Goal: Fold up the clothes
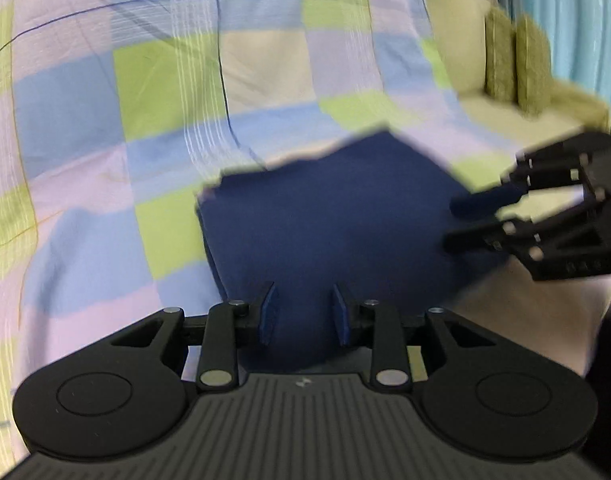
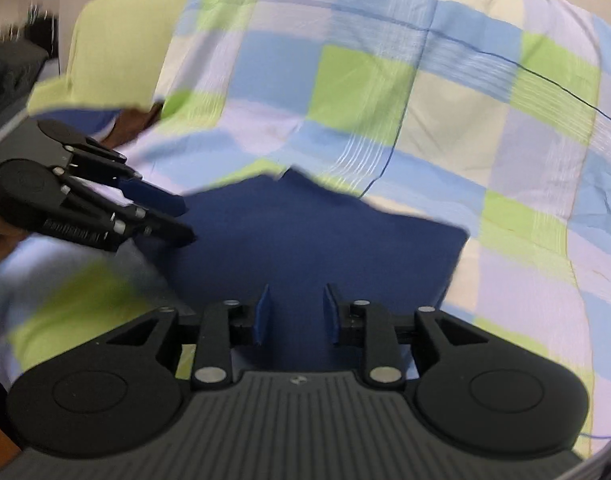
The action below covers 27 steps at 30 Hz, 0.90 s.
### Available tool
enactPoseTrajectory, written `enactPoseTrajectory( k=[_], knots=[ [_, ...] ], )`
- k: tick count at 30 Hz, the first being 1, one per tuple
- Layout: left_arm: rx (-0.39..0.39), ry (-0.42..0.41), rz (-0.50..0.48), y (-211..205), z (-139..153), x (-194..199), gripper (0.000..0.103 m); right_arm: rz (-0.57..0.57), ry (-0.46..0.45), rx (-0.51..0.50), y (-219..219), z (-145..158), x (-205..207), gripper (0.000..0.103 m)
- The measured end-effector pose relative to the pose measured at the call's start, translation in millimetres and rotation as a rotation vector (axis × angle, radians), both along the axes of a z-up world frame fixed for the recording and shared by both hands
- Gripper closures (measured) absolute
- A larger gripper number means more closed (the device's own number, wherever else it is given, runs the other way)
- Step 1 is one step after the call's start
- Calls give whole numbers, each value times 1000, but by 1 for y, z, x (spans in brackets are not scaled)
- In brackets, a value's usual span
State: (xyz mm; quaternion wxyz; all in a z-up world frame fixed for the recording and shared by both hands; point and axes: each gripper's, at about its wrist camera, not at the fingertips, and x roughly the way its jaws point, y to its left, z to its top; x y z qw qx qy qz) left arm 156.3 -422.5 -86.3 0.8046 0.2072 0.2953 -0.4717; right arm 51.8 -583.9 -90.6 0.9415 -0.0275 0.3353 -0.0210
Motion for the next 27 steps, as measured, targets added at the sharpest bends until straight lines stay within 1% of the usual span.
enactPoseTrajectory(
  k=[3, 5, 7, 8, 10, 13, 16, 18, 21, 23, 25, 27],
  knots=[
    [-35, 60, 17, -1, -1, 13, 66, -18, -2, 11, -2, -13, 4, 78],
    [-37, 83, 13, 2, 6, 18, 66, -28, -6, 21, -3, -16, 5, 78],
    [-36, 77, 25, 6, 12, 17, 66, -34, 6, 13, -1, -3, 5, 78],
    [-30, 58, 45, 15, 18, 14, 66, -39, -14, -12, 3, 4, 1, 78],
    [-20, 53, 49, 20, 16, 10, 66, -48, -46, -68, 11, 14, -9, 78],
    [-24, 66, 54, 18, 2, 12, 66, -89, 20, -59, 9, -6, -11, 78],
    [-35, 52, 54, 13, 0, 14, 65, -92, 0, -15, 2, -23, -14, 78],
    [-42, 69, 62, 16, 3, 17, 65, -111, 8, 13, 0, -11, -13, 78],
    [-46, 85, 87, 23, 10, 15, 65, -156, -25, -4, 4, 5, -27, 78],
    [-31, 75, 82, 22, 8, 12, 65, -175, -6, 17, 1, 0, -35, 78],
    [-24, 57, 72, 18, 2, 10, 65, -164, 14, 10, -3, -18, -39, 77],
    [-12, 51, 86, 15, 9, 9, 65, -162, 16, 19, -5, -17, -37, 77]
  ],
)
